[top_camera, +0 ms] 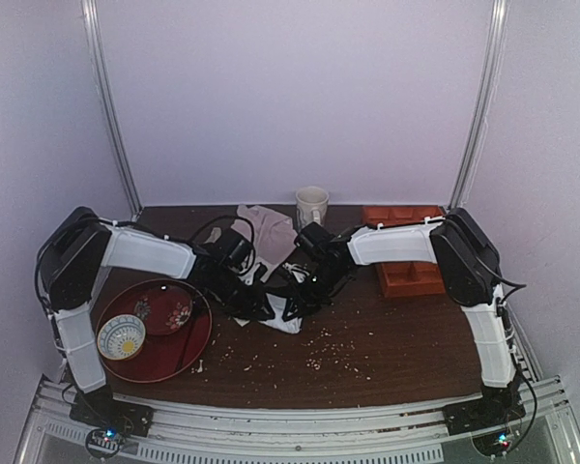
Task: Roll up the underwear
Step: Roll the underwear at the center of the board.
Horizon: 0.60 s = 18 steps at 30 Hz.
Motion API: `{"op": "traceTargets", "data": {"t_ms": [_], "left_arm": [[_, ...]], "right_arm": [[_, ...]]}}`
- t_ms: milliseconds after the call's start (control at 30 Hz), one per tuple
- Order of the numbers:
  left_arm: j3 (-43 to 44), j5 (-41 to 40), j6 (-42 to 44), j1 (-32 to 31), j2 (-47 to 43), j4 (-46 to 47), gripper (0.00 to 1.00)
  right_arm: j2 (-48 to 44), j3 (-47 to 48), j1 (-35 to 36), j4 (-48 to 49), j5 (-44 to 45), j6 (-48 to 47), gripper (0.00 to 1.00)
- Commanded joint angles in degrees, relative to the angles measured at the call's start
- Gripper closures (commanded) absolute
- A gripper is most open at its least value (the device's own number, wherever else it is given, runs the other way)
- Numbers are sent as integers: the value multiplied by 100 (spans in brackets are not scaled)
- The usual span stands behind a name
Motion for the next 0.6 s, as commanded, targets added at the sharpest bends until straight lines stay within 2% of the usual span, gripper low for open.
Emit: {"op": "traceTargets", "data": {"t_ms": [0,267,567], "left_arm": [[109,-647,-164,123,363,-481,75],[314,-686,-200,142,608,-725,74],[441,-617,-179,141,780,-847,73]], "right_arm": [[291,-277,-7,-171,660,-163,88],[-226,-669,-2,258,901,-294,76],[-1289,-1524,65,995,1463,-556,68]]}}
